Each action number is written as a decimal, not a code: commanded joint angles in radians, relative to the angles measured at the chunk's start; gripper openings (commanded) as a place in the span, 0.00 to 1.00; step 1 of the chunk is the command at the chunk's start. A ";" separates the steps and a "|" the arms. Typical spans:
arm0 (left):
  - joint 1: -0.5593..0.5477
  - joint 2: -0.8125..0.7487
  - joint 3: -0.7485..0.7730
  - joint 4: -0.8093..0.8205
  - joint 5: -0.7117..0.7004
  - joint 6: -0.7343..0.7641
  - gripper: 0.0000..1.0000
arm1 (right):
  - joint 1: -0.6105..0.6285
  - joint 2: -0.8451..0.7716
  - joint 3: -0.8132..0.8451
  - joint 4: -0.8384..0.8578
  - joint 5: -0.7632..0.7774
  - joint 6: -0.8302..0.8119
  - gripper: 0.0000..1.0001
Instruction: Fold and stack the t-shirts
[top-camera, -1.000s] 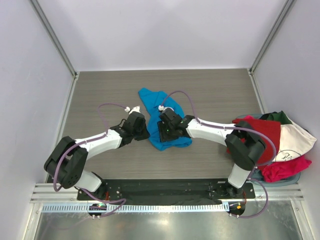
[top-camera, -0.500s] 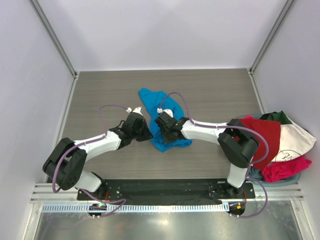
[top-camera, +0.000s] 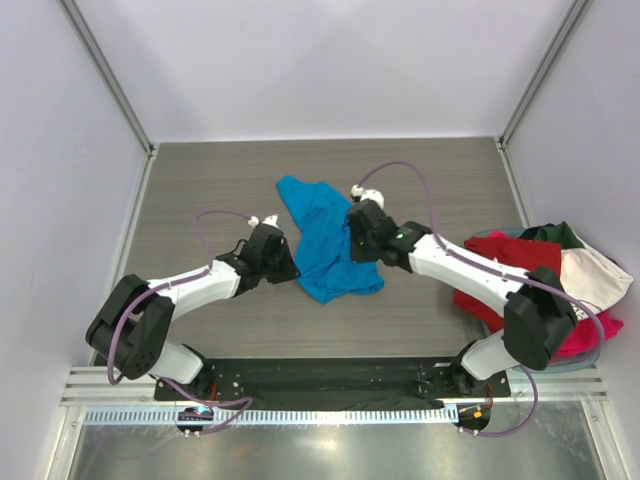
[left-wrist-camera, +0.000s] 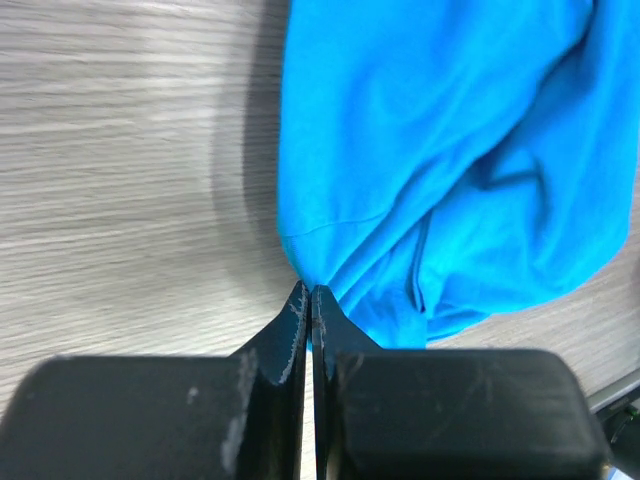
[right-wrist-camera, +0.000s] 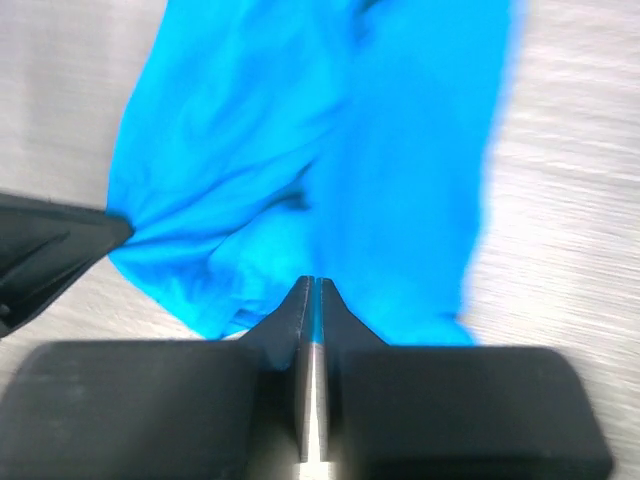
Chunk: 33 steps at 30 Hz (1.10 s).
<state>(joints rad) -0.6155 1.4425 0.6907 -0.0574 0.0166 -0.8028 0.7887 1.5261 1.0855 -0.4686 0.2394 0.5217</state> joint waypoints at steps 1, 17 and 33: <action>0.033 -0.036 0.020 -0.021 0.028 0.024 0.00 | -0.060 -0.092 -0.013 -0.016 -0.044 -0.026 0.21; 0.034 0.012 0.000 0.048 0.109 0.011 0.00 | 0.081 0.161 0.048 0.058 -0.083 0.035 0.41; 0.034 0.016 -0.019 0.088 0.138 0.011 0.00 | 0.090 0.276 0.039 0.136 -0.085 0.064 0.37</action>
<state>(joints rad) -0.5827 1.4578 0.6769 -0.0120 0.1326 -0.8001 0.8749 1.7981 1.1042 -0.3550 0.1184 0.5644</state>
